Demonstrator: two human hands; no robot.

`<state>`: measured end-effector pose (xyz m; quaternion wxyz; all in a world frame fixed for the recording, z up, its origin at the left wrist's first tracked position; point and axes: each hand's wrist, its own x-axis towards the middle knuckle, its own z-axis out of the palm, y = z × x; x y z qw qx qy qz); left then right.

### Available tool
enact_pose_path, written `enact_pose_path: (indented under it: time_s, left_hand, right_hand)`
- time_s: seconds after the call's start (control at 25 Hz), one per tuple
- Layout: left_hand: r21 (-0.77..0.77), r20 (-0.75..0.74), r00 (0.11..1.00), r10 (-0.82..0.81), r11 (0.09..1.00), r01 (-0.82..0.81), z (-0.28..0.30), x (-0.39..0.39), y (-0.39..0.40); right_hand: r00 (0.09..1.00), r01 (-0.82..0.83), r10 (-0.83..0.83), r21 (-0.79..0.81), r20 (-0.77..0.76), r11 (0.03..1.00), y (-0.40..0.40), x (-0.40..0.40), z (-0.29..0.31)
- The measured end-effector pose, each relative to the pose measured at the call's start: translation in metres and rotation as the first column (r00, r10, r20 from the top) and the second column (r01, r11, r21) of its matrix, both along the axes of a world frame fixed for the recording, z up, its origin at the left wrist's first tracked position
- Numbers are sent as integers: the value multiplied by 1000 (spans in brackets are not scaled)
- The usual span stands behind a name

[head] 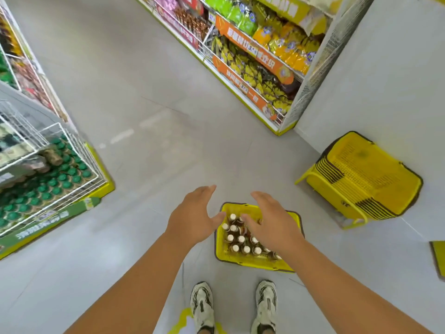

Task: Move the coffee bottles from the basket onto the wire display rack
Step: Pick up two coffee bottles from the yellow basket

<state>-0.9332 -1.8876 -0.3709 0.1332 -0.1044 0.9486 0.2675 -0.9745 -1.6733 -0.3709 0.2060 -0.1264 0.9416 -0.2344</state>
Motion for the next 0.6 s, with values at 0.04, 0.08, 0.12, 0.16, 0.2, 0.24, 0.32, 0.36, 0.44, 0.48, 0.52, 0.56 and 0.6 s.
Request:
enact_pose_path:
  time_s: [0.04,0.08,0.12,0.16,0.2,0.24,0.32,0.36,0.44,0.48,0.52,0.56,0.6]
  left_hand:
    - [11,18,1000,8,1000,-8,-18,-2,4]
    - [24,43,999,16,1000,-17,-39,-5,8]
    - [37,68,997,25,999,-27,-60,-7,12]
    - [51,89,995,36,998,-41,-81,-10,17]
    - [61,107,993,46,997,-52,-102,-13,22]
    - [70,116,992,57,995,-66,-123,-16,26]
    - [100,121,990,78,991,-90,-168,-22,37]
    - [120,123,988,91,987,-105,-189,-25,42]
    - [146,132,985,109,981,-128,-233,-29,51]
    - [154,138,984,116,979,-137,-257,-31,55]
    - [161,147,982,122,976,-145,-279,-32,58]
    - [171,158,979,127,973,-153,-299,-33,61]
    - [176,167,978,127,972,-157,-320,-35,63]
  right_hand:
    - [1000,18,-18,-9,14,1000,2,-5,-17]
    - [999,34,-33,-22,30,999,4,-11,-36]
    - [998,50,-49,-36,44,998,7,-15,-56]
    - [997,63,-60,-50,57,997,10,-19,-76]
    - [995,77,-73,-58,73,995,13,-23,-97]
    - [992,97,-91,-65,91,993,17,-26,-119]
    - [986,134,-125,-70,114,989,25,-32,-167]
    - [983,149,-140,-72,122,986,29,-34,-189]
    - [975,184,-171,-82,141,980,36,-37,-234]
    - [972,201,-187,-87,145,976,38,-39,-258]
    - [968,216,-202,-87,148,973,41,-40,-280]
    - [964,230,-214,-91,158,969,42,-42,-300]
    - [961,241,-223,-100,166,965,43,-43,-321]
